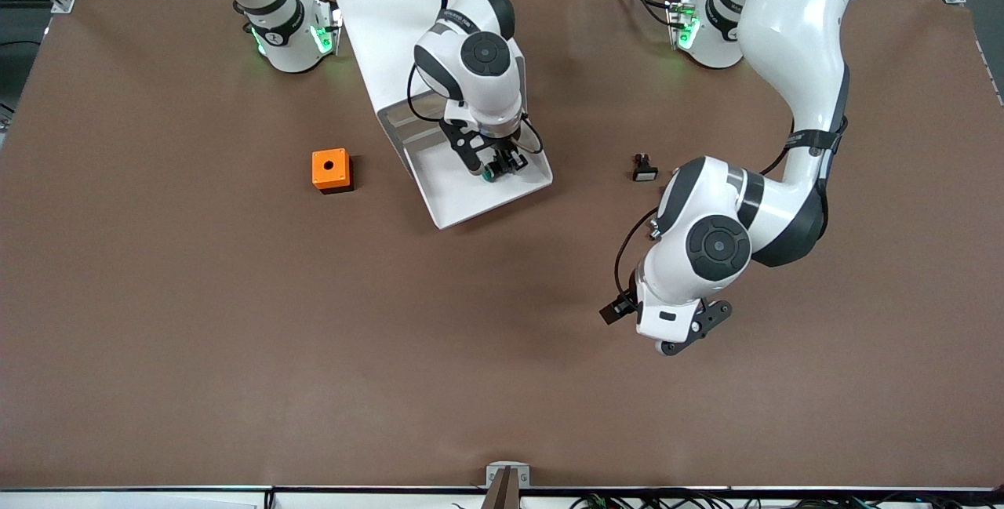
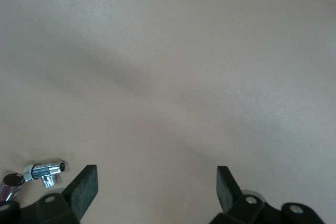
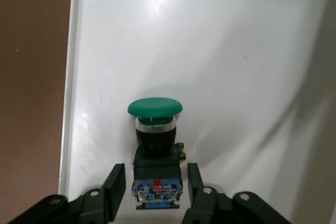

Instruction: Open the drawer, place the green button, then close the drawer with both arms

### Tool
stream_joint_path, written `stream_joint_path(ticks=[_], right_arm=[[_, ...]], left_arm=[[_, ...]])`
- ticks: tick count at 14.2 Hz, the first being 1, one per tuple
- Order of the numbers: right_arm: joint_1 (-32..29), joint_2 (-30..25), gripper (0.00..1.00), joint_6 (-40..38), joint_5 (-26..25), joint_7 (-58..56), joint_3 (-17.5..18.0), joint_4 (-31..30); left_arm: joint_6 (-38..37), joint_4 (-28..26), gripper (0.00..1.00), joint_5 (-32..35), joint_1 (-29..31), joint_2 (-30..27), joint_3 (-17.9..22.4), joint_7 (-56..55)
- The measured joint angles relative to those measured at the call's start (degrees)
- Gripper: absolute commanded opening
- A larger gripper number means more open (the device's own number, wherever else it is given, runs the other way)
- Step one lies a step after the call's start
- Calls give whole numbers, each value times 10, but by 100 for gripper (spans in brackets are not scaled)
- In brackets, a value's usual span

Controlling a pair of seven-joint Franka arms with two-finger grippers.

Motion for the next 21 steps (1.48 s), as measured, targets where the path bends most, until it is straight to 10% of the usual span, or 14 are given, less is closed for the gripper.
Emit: stream_joint_path(ticks=[11,21], right_arm=[[-21,-1,100,-123,-1,-100,-15,70],[-178,-105,100,-314,-1,-412,-21,94]], left_arm=[[0,-3,99,0,0,0,0,0],[0,-12,99,0,-62,2,-3,0]])
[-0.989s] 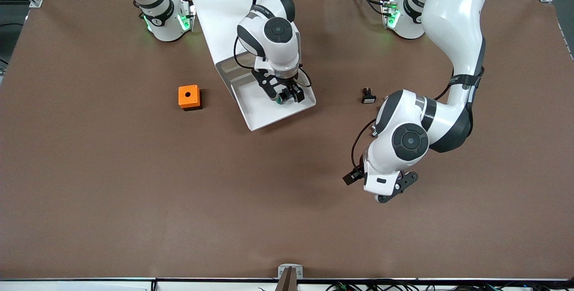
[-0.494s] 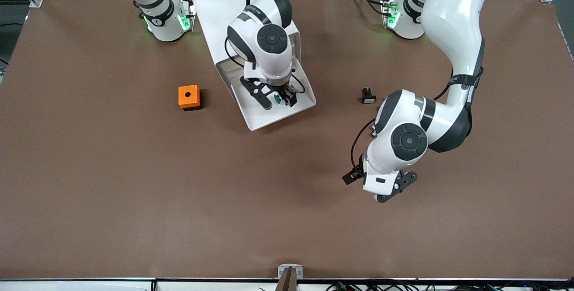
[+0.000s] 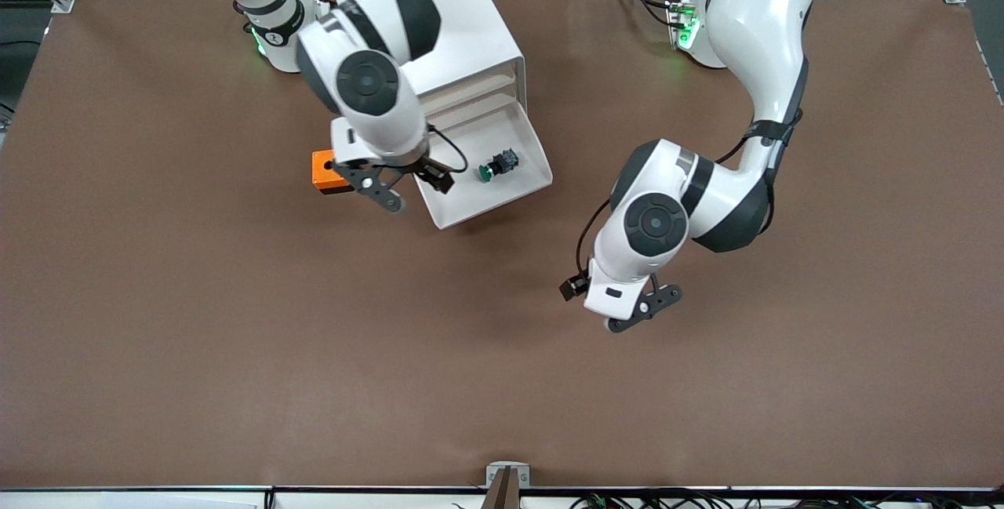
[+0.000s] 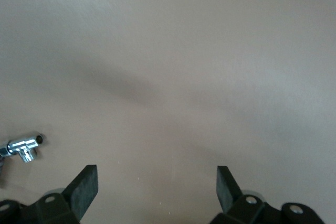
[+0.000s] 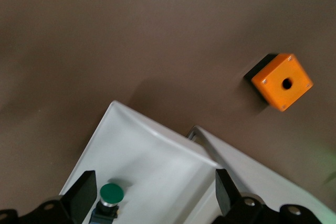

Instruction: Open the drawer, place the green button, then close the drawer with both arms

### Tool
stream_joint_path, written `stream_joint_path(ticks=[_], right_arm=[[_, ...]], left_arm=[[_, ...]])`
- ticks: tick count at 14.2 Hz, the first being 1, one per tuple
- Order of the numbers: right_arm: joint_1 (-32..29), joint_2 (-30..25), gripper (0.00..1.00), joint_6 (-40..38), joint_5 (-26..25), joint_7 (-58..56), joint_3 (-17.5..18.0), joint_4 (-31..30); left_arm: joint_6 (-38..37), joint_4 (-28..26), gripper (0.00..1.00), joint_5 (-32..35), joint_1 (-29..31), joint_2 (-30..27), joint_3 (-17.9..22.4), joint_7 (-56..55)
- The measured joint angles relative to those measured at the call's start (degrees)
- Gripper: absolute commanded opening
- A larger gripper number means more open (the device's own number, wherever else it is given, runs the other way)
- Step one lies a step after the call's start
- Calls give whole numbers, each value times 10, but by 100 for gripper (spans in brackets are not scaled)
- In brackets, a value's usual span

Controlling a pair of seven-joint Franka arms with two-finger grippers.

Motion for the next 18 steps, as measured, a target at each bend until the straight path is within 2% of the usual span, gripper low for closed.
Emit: stream_joint_path(ticks=[11,18], right_arm=[[-215,-91,100,-107,-11,-387,-2,-2],[-310,-126,100,-112,-30,-591,-2,-2]], left_arm=[[2,-6,99,0,-105,37,-2,0],[6,-6,99,0,-145,60,-2,0]])
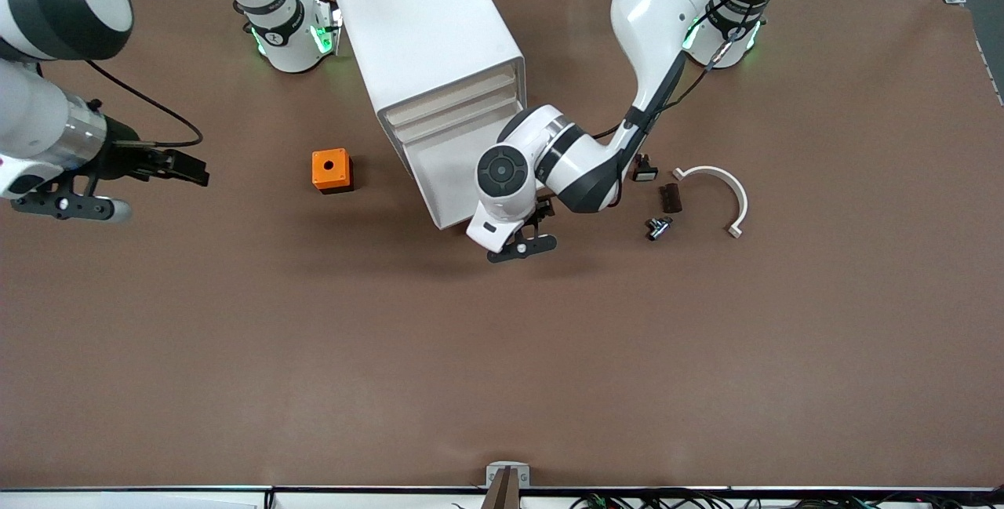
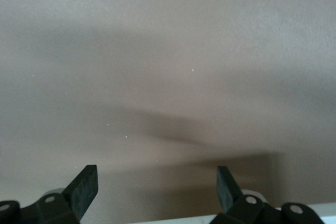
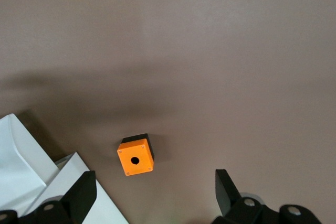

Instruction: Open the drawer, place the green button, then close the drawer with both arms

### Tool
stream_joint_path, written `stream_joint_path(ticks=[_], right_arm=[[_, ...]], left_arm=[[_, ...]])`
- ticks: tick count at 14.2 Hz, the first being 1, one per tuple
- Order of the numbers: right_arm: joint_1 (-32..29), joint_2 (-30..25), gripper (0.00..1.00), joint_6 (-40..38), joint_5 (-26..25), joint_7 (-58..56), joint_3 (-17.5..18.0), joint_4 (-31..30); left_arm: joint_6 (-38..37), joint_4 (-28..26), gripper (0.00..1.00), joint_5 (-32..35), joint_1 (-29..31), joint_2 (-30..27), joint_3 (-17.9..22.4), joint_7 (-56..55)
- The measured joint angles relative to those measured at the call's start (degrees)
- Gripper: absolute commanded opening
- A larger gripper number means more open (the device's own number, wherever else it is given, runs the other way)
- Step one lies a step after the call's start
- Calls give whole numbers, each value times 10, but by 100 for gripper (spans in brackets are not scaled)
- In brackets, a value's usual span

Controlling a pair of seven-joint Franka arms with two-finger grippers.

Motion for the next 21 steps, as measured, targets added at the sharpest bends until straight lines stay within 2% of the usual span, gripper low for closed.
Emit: stream_joint_path(ticks=[6,9,21], right_arm=[[-36,-18,100,7,-16,-59,1,2],[-36,-20,100,9,-29,-62,8,2],[-39,-20,100,11,-30,-96,6,8]], left_arm=[[0,0,99,-3,-23,3,0,0],[0,0,99,-47,-32,5,0,0],[0,-1,99,-164,-79,13,-1,0]])
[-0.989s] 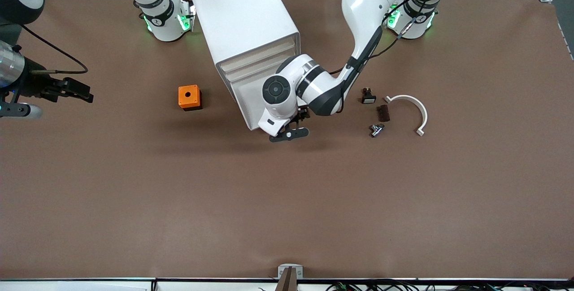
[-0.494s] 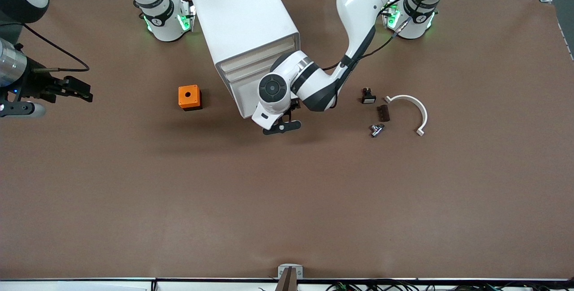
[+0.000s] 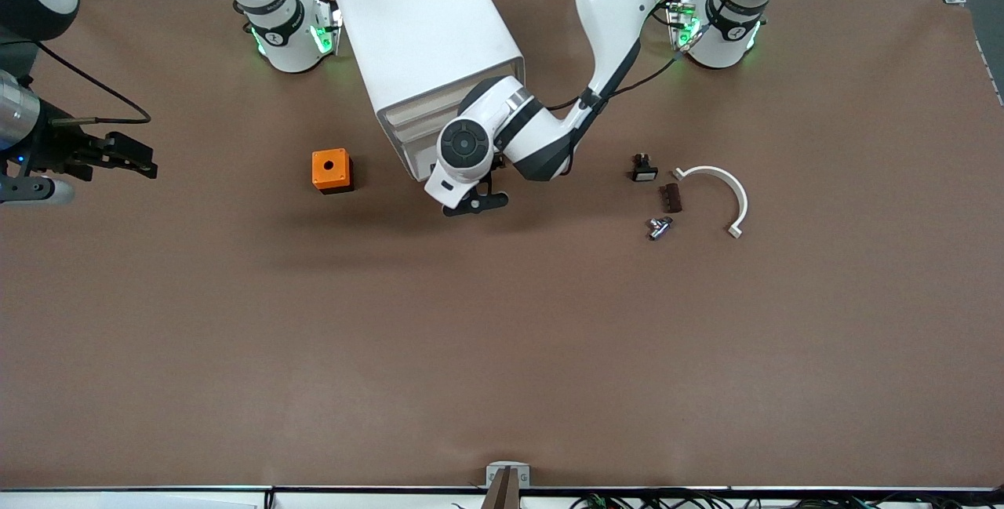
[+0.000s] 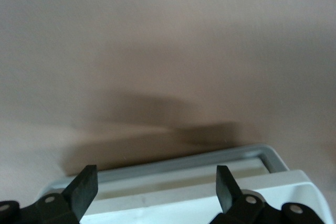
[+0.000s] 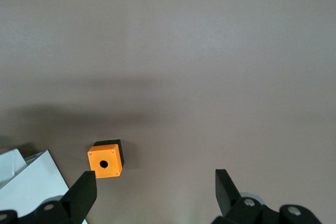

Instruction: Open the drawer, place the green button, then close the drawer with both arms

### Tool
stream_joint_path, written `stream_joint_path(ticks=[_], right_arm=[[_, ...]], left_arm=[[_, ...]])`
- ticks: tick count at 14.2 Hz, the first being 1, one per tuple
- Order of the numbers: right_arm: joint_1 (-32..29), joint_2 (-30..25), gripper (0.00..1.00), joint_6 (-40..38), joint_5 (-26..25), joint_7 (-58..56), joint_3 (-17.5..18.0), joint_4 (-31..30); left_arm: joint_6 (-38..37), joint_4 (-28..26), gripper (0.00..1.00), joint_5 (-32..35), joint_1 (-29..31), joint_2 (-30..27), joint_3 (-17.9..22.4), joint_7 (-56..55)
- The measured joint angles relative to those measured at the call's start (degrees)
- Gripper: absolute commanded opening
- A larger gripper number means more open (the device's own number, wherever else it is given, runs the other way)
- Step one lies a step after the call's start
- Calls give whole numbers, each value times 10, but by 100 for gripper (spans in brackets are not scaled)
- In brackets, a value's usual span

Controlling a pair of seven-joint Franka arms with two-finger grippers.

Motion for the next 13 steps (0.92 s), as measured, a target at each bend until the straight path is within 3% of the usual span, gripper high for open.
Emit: stream_joint_path(ticks=[6,13], right_arm=[[0,1,100,-8,0,0,-1,30],[0,2,100,-46,-1,0,-1,83]], left_arm=[[1,-13,99,-56,-22,6,0,0],[3,-9,99,-59,-19,5,2,0]])
